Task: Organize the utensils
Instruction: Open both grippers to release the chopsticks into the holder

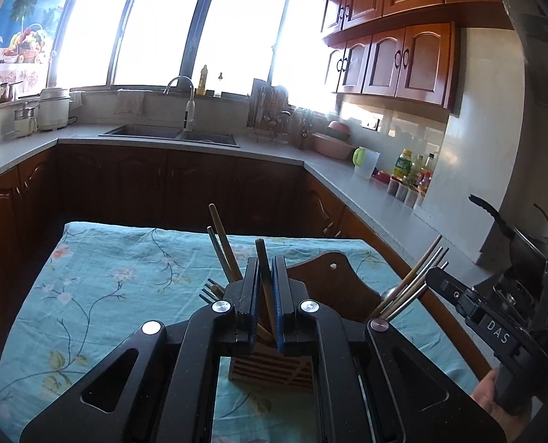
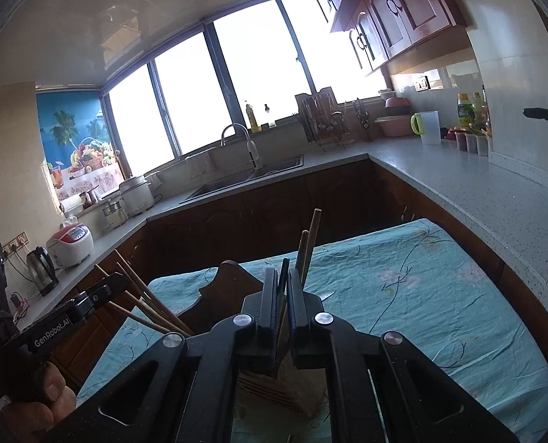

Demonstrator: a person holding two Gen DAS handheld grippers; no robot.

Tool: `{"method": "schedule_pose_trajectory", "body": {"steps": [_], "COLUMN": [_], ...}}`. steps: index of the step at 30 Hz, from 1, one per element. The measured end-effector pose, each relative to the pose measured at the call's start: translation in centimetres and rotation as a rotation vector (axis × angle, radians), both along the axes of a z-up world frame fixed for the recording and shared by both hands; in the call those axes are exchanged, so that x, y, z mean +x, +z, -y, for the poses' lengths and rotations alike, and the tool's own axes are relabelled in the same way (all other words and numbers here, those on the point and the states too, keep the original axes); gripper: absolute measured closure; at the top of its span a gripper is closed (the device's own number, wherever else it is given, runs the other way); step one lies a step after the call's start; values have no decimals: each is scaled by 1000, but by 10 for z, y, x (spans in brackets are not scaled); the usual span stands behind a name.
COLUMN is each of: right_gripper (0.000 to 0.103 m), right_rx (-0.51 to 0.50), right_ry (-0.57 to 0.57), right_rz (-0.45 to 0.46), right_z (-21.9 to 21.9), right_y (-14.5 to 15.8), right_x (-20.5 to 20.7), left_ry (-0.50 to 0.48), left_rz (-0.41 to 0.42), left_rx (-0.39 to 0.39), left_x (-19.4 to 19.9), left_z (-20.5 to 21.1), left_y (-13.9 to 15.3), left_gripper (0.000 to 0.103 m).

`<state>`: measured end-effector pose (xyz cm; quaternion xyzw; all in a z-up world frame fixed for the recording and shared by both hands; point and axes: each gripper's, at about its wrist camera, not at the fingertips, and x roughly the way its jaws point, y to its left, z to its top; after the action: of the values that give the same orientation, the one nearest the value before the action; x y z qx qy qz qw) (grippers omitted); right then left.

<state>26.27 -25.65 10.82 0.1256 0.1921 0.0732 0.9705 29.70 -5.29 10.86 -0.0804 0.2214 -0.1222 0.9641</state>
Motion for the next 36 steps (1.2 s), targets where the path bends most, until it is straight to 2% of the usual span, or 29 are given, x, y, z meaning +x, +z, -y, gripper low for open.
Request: {"method": "schedule_pose_trajectory", "body": {"steps": [6, 16, 18, 20, 22, 24, 28, 30, 32, 34, 36], "right_gripper": [98, 98, 92, 92, 89, 72, 60, 48, 40, 29, 25], "right_rx": [49, 56, 68, 79, 86, 91, 95, 99, 99, 100, 100], "right_ry": [-12, -11, -7, -8, -8, -9, -15, -18, -23, -29, -29], "right_rz": [-13, -27, -31, -30, -30, -24, 2, 20, 33, 49, 55], "right_z": [10, 11, 12, 12, 15, 17, 17, 19, 19, 21, 21], "right_y": [-4, -4, -4, -3, -3, -1, 6, 10, 12, 13, 12], "right_x": [1, 1, 1, 0, -1, -3, -11, -17, -21, -27, -33], "left_ry": [-15, -24, -22, -27, -25, -21, -10, -7, -6, 18, 39], "left_rz": [-7, -49, -54, -54, -45, -25, 5, 9, 9, 15, 24], "left_rx": [15, 11, 6, -3, -6, -8, -10, -22, -32, -28, -33], "left_x": [-1, 3, 3, 2, -2, -7, -17, -22, -28, -36, -45], "left_z": [2, 5, 4, 4, 4, 3, 1, -4, -7, -12, -18], "left_y": [-2, -6, -6, -4, -1, 4, 12, 14, 14, 12, 10], "left_gripper": [97, 97, 97, 95, 84, 75, 65, 64, 64, 55, 52]}}
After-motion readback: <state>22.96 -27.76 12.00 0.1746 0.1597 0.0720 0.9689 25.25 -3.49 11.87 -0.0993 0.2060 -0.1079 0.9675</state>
